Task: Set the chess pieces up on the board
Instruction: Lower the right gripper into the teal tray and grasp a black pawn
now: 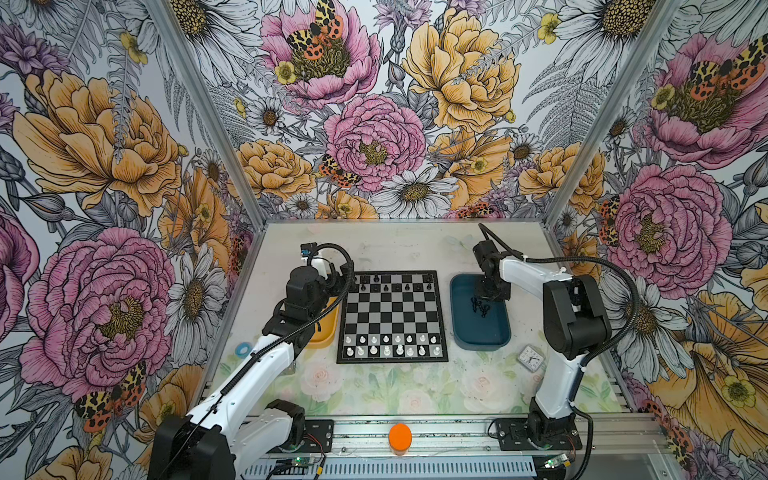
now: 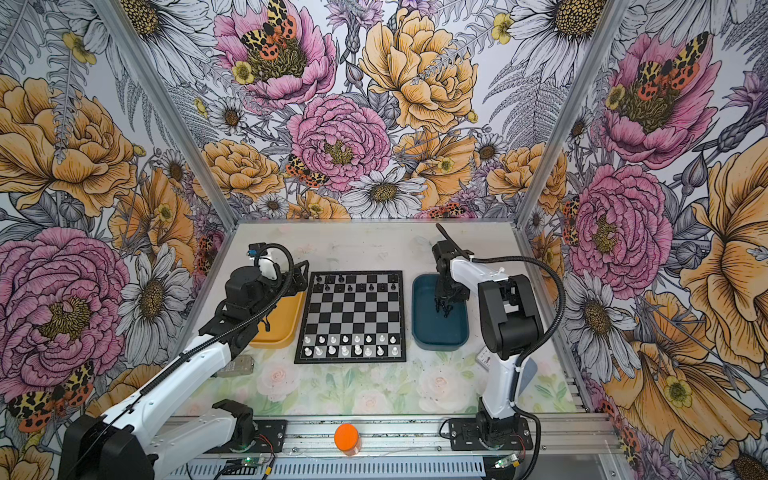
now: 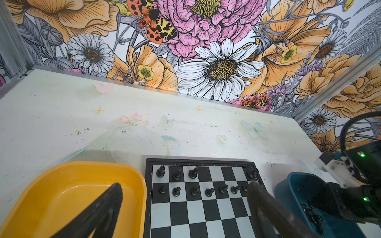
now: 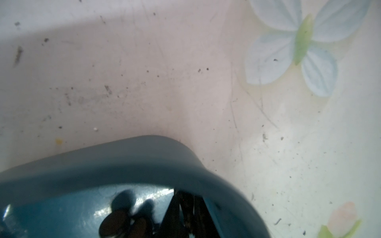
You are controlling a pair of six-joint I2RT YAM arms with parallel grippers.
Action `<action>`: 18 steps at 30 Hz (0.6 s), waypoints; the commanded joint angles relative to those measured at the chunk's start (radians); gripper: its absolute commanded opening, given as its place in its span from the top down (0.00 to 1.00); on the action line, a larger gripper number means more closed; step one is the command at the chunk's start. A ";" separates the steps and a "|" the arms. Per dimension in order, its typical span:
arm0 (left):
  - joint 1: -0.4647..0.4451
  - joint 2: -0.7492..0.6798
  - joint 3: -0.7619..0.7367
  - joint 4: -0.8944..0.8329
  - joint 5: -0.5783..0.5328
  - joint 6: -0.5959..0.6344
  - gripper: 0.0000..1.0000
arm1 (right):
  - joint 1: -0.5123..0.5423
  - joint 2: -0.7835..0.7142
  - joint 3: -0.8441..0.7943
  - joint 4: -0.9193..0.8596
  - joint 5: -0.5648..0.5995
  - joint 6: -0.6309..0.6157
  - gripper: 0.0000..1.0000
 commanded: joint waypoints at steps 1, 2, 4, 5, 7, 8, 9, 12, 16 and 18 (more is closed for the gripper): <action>0.008 0.004 0.006 0.004 0.014 0.008 0.04 | -0.006 0.018 0.025 0.012 0.022 -0.007 0.85; 0.008 0.005 0.006 0.004 0.015 0.009 0.04 | -0.006 0.019 0.025 0.012 0.022 -0.007 0.86; 0.008 0.004 0.006 0.004 0.014 0.010 0.05 | -0.006 0.018 0.025 0.012 0.019 -0.009 0.91; 0.008 0.005 0.006 0.004 0.014 0.010 0.04 | -0.007 0.016 0.024 0.012 0.019 -0.010 0.94; 0.008 0.007 0.006 0.005 0.017 0.007 0.04 | -0.007 0.015 0.022 0.012 0.017 -0.010 0.98; 0.008 0.008 0.008 0.004 0.016 0.008 0.04 | -0.007 0.013 0.021 0.012 0.016 -0.011 1.00; 0.008 0.007 0.008 0.004 0.017 0.007 0.05 | -0.005 0.011 0.019 0.012 0.016 -0.010 1.00; 0.008 0.007 0.006 0.004 0.017 0.007 0.05 | -0.006 0.004 0.022 0.012 0.012 -0.012 1.00; 0.008 0.005 0.006 0.004 0.016 0.007 0.05 | -0.005 -0.019 0.022 0.011 -0.003 -0.013 1.00; 0.008 0.005 0.006 0.004 0.016 0.007 0.05 | -0.004 -0.037 0.021 0.009 -0.014 -0.018 1.00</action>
